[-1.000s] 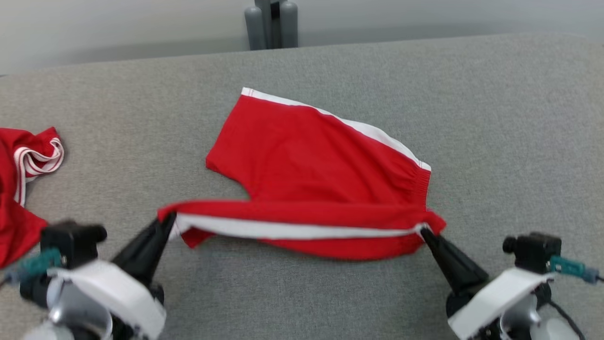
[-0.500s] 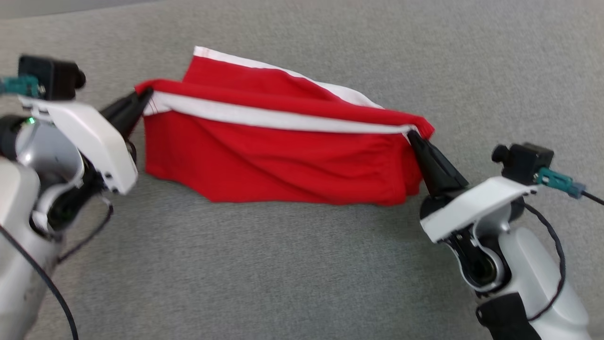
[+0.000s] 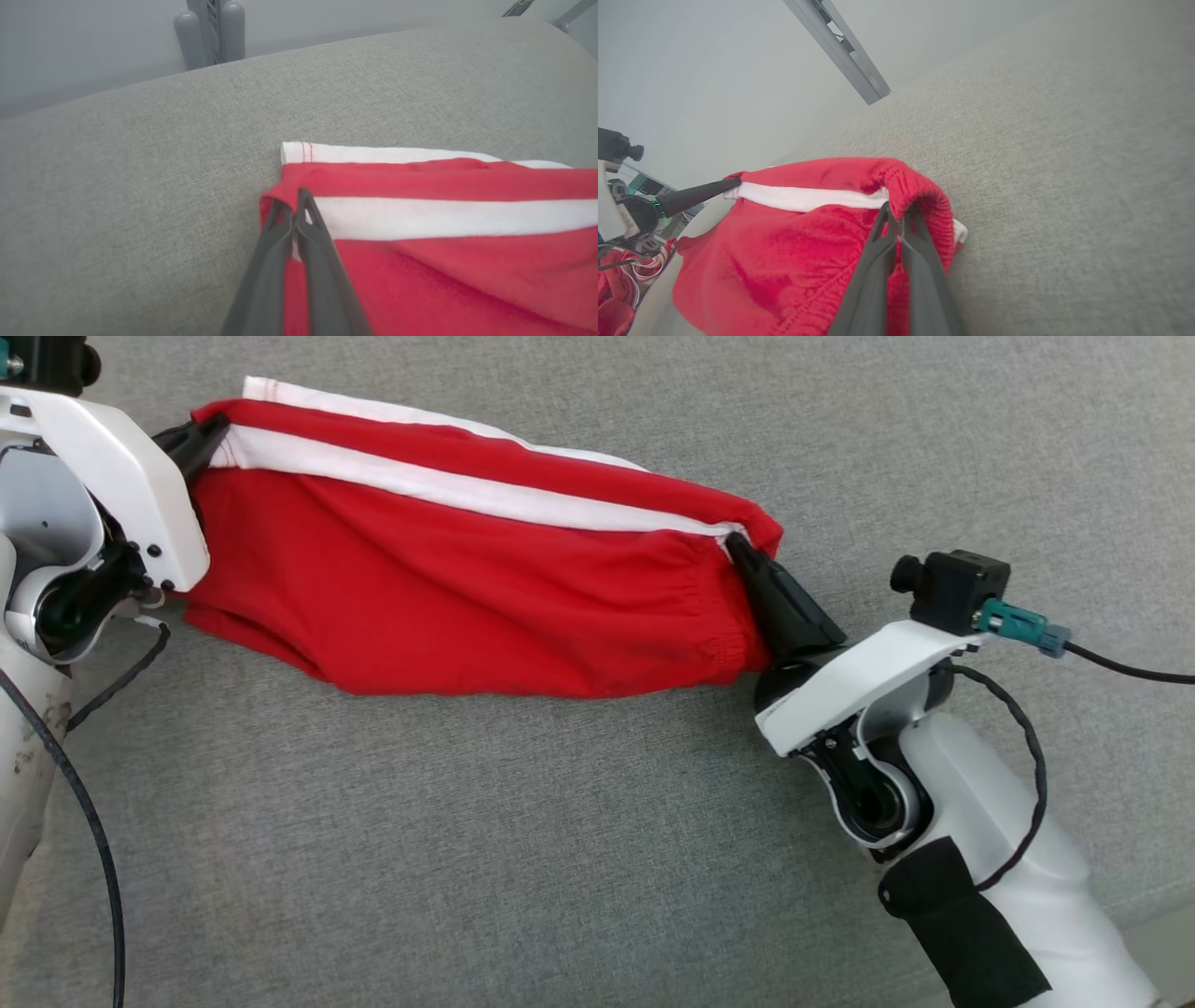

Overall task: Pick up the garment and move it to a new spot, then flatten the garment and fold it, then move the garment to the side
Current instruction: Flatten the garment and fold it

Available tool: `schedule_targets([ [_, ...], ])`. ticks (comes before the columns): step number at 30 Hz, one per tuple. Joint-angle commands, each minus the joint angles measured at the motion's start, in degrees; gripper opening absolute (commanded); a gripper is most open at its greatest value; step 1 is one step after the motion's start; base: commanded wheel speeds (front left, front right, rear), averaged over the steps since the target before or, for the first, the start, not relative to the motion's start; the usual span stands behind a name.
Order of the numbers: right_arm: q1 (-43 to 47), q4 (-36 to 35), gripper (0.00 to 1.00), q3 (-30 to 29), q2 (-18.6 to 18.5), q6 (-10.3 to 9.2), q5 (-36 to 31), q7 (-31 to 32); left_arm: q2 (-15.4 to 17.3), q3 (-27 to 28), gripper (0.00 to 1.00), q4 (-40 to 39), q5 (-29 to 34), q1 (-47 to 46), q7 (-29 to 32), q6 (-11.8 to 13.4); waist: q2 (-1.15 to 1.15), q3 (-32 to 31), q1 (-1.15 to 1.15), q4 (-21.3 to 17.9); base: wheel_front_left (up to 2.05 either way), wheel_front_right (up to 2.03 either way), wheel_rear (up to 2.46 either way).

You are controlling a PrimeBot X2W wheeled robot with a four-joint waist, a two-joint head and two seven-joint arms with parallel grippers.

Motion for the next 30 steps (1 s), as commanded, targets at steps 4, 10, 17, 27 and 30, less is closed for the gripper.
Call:
schedule_targets([
  [4,-1.2,0.9,1.00,2.6,-0.1,-0.01,1.9,-1.9,-0.6,-0.1,1.00,3.4,-1.3,-2.2,-3.2,-0.4,0.00,0.2,0.00,-0.4,0.00,0.00,0.00],
  [10,1.3,-0.2,1.00,3.7,-3.0,-0.02,2.4,-3.9,-1.4,-0.4,1.00,4.1,-2.3,-1.5,-10.4,-0.4,0.00,-1.1,0.00,1.0,0.00,0.00,0.00],
  [17,8.3,-5.6,1.00,-2.8,-7.5,-0.01,-3.6,-7.8,-0.5,3.1,1.00,-2.2,-0.6,6.5,-25.9,3.1,0.00,-4.6,0.00,3.7,0.00,0.00,0.00],
  [27,16.7,-14.0,1.00,-16.7,-5.0,-0.01,-20.9,-9.0,0.9,5.6,1.00,-19.9,2.0,23.1,-35.3,13.7,0.00,-9.3,0.00,7.6,0.00,0.00,0.00],
  [30,19.3,-16.1,1.00,-19.7,-4.1,-0.02,-26.3,-8.6,1.0,6.3,1.00,-25.2,2.2,29.0,-36.7,17.1,0.00,-11.1,0.00,8.7,0.00,0.00,0.00],
])
